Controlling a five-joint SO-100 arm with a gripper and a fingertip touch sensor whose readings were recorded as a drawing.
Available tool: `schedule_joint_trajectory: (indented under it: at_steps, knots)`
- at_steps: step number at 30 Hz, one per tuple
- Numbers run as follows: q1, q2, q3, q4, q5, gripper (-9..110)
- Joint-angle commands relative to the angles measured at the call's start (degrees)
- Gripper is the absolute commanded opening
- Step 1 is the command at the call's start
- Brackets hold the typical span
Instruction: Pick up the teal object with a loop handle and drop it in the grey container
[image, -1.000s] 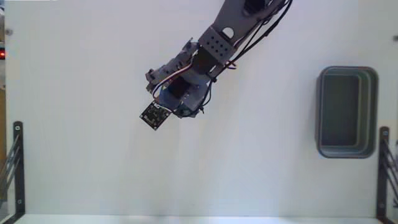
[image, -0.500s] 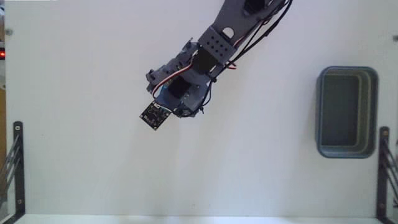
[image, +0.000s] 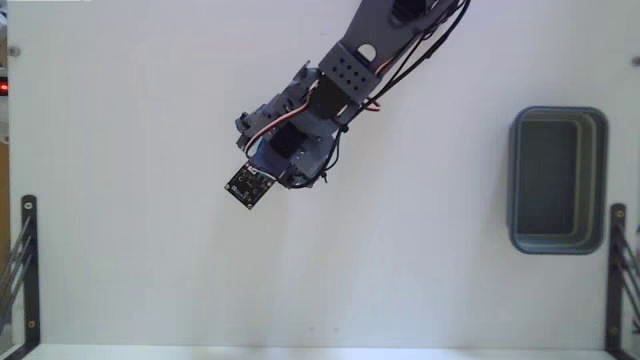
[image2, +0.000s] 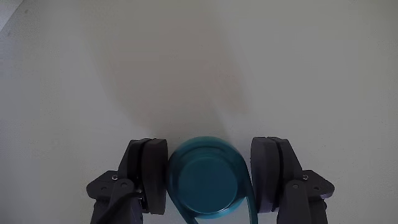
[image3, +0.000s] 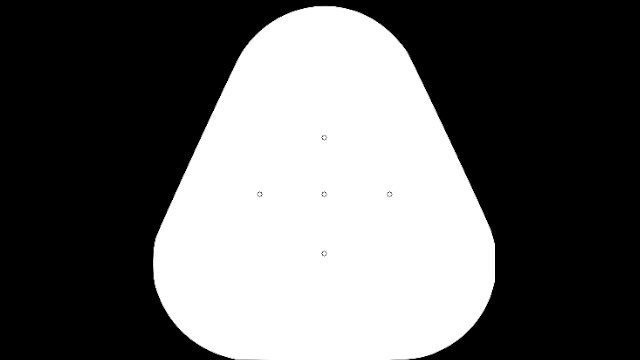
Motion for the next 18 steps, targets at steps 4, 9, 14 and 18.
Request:
schedule_joint_trajectory:
  at_steps: [4, 9, 14, 18]
  knots:
    - [0.47, 1.00, 0.50, -0.73, 0.26, 78]
    - [0.47, 1.00, 0.50, -0.73, 0.26, 76]
    - [0.47, 1.00, 0.50, -0.73, 0.26, 75]
    - [0.47, 1.00, 0.50, -0.73, 0.26, 74]
